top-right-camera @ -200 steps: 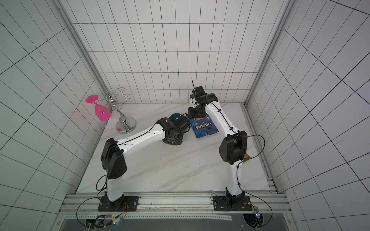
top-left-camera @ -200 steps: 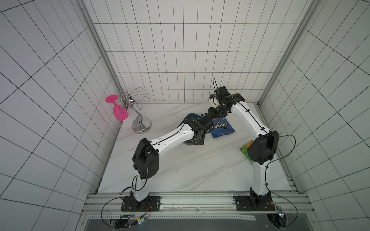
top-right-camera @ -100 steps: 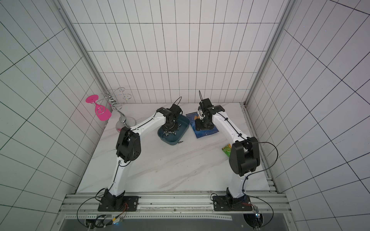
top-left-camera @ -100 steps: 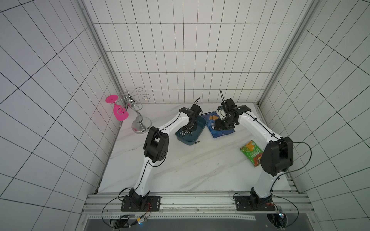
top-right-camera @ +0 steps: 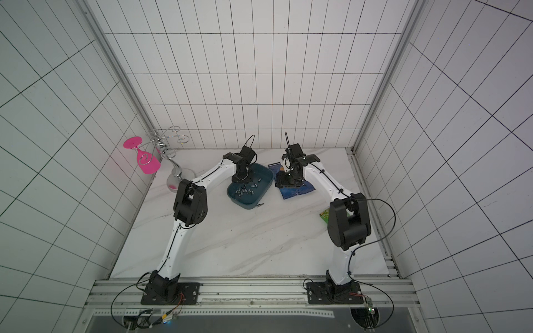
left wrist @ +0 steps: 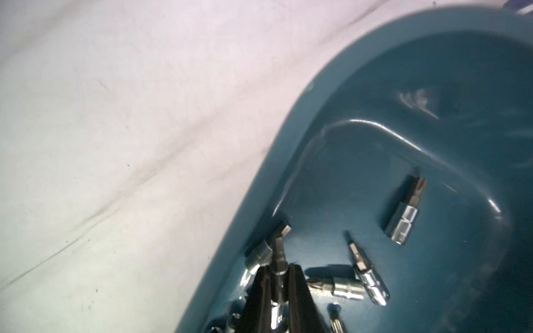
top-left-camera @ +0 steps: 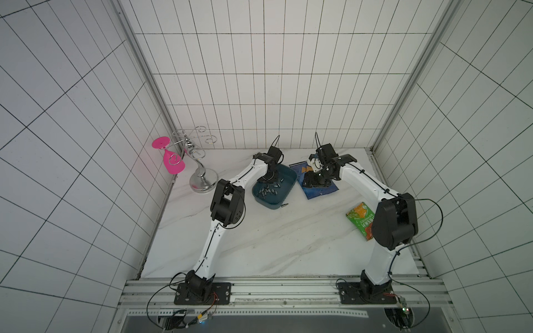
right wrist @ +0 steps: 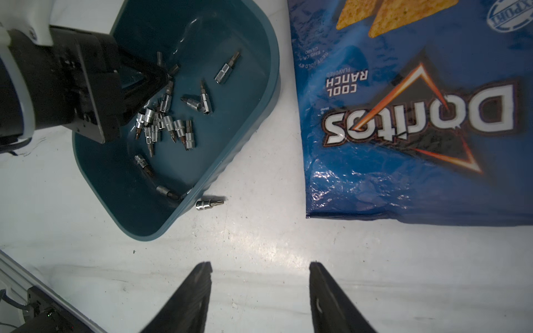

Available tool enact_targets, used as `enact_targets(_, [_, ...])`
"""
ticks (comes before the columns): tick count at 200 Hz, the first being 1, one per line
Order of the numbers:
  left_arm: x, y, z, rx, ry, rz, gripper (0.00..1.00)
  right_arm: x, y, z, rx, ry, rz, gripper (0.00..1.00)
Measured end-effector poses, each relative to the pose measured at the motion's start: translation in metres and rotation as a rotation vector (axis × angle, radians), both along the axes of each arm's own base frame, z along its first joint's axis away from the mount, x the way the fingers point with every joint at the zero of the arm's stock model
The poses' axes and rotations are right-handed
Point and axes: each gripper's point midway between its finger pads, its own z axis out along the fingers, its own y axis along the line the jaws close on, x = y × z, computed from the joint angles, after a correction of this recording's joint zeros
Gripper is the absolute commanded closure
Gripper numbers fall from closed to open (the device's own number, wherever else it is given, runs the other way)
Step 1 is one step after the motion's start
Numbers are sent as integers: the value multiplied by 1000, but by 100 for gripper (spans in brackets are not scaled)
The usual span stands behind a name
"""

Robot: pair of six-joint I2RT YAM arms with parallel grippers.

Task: Put the bit on the desktop into the storage box
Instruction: Place the screwdriver bit in the storage box.

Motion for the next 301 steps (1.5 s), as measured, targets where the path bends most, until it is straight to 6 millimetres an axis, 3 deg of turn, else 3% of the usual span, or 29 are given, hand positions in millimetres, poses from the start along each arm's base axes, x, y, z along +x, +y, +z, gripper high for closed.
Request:
enact_targets(57, [-2,-8,0,-16,2,-25,100,10,10,-36,6,87,-26,43])
enact_targets(136, [-6,-15,-4,-37,17,-44,100,18,18,-42,25,101,-31,43])
enact_targets(205, [-12,-15,-13,-24,37,-51,81,15,20,-70,-1,160,-27,43])
enact_targets(223, [-16,-14,-21,-14,48,-55,79,19,24,-69,2,154,-21,43])
enact_targets(270, [-17,-13,-18,-3,31,-55,73,29,40,-63,17,126,1,43])
enact_targets(301, [-30,-2,-13,12,44,-34,58,30,51,-66,16,129,20,43])
